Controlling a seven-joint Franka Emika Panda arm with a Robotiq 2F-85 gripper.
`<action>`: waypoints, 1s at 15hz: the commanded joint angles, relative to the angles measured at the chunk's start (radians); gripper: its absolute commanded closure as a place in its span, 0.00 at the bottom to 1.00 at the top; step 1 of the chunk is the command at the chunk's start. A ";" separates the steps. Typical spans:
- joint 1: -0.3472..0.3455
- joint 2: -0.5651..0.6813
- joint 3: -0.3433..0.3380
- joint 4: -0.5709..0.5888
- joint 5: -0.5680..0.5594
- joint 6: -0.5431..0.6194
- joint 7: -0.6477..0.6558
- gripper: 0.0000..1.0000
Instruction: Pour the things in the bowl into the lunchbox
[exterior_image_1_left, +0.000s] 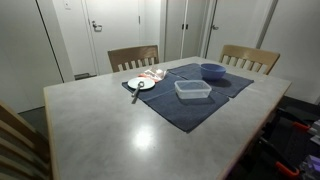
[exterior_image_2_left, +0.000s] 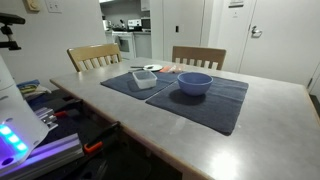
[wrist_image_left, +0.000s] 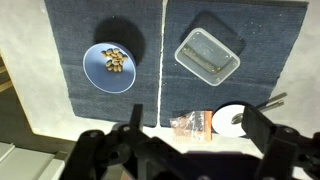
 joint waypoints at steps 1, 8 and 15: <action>-0.062 0.070 -0.022 0.006 -0.012 0.035 -0.009 0.00; -0.076 0.078 -0.022 0.003 0.007 0.003 -0.008 0.00; -0.164 0.126 -0.058 0.020 -0.041 0.043 0.037 0.00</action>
